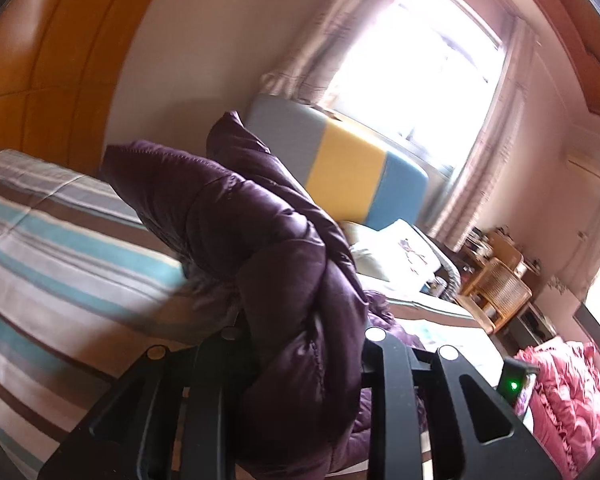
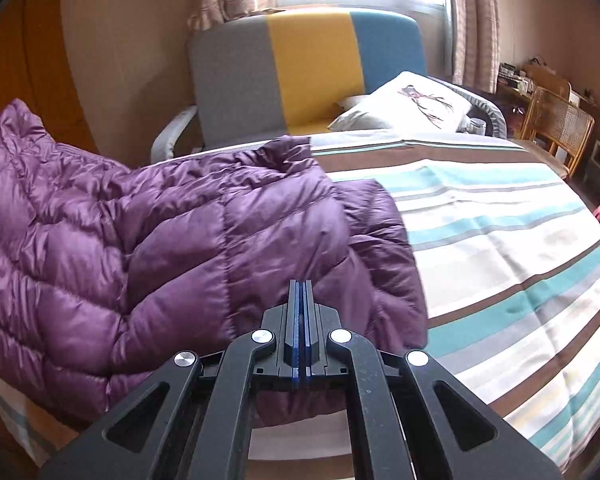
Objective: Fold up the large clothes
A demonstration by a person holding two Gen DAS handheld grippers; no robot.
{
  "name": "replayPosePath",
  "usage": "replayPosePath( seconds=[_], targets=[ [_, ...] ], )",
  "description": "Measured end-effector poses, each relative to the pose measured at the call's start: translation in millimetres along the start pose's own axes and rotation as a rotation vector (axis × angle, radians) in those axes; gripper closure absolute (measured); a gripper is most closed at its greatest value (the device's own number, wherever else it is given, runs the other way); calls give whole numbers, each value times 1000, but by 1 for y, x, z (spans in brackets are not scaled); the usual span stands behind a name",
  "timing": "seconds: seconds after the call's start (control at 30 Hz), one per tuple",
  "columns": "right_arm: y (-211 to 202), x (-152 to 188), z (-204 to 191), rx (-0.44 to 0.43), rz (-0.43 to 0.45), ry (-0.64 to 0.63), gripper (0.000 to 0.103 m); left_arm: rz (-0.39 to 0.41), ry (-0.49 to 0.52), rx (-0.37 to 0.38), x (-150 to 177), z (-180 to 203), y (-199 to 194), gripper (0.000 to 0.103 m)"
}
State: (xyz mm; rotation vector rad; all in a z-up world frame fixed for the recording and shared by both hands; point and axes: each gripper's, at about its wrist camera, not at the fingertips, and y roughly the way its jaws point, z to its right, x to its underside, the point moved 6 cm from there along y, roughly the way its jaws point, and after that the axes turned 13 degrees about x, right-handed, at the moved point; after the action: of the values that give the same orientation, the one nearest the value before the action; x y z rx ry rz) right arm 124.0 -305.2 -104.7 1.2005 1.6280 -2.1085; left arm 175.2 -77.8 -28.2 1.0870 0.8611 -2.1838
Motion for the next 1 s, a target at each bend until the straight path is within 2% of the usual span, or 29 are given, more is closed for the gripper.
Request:
replayPosePath(
  seconds=[0.43,0.77,0.87,0.9,0.97,1.0],
  targets=[
    [8,-3,37,44,-13,78,102,-111,105,114,32,58,44,76],
    [18,-4,72,70,-33,165,102,-266,158,197,61,104,100,75],
    [18,-1,85,69,-41,190,102,-325,192,198,77,111,117,68],
    [18,1,90,63,-44,203,102,-345,208,198,82,113,122,61],
    [19,2,98,61,-48,217,102,-382,240,208,93,115,128,55],
    [18,3,102,62,-48,225,102,-386,254,233,96,117,126,45]
  ],
)
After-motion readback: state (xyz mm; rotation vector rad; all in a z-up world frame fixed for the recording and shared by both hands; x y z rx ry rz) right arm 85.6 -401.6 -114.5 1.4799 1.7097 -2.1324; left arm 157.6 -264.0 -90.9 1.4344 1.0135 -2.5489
